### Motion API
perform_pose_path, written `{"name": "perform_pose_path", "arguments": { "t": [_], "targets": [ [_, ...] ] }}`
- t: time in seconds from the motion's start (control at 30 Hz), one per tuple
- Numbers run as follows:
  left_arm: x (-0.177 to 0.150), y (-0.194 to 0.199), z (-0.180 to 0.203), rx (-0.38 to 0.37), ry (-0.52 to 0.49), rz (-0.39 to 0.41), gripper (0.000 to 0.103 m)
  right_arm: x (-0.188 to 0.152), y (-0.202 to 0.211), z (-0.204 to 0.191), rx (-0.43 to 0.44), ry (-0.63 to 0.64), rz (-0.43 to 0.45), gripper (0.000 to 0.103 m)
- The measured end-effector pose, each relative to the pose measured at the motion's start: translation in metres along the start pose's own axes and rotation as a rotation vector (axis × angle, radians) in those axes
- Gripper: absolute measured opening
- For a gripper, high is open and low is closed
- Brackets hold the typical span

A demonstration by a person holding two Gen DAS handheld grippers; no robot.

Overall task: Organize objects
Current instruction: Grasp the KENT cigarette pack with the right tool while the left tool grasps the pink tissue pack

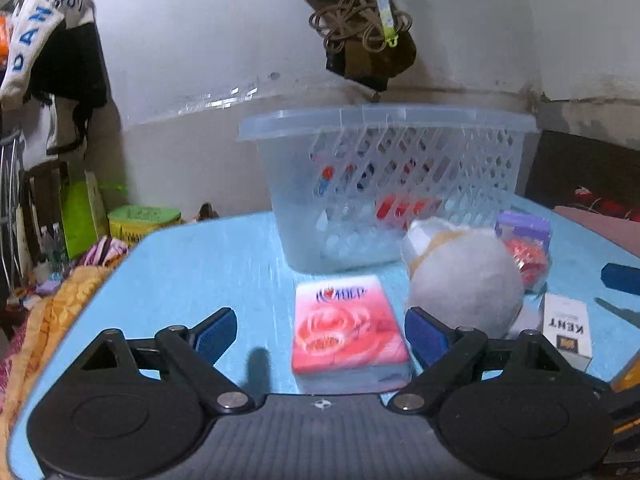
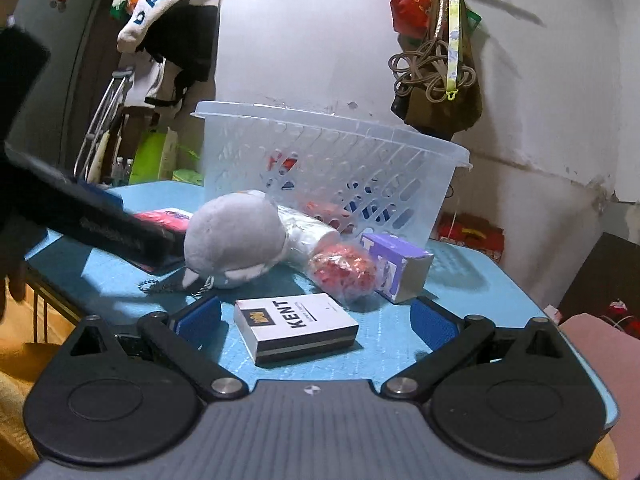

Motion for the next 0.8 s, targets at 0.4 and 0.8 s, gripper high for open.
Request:
{"name": "perform_pose_path", "arguments": {
  "t": [0.4,0.8],
  "targets": [
    [-0.023,0.006,-0.005,-0.006,0.038,0.114,0.100,-0.019,0.002,0.009,0.040,-0.167,0.046,0.103],
    [-0.012,0.004,0.001,-0.072,0.007,0.048,0.061,-0.012,0.004,0.000,0.099,-0.132,0.038,0.083]
  ]
}}
Point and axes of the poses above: each gripper's, at about its wrist camera, not at the fingertips, and y roughly against the way its jaws point, z to its right, x to its top, the point moved 7 cm from there along -y, roughly the way its jaws point, and after that the axes turned 9 degrees about -x, right-handed, at the moved point
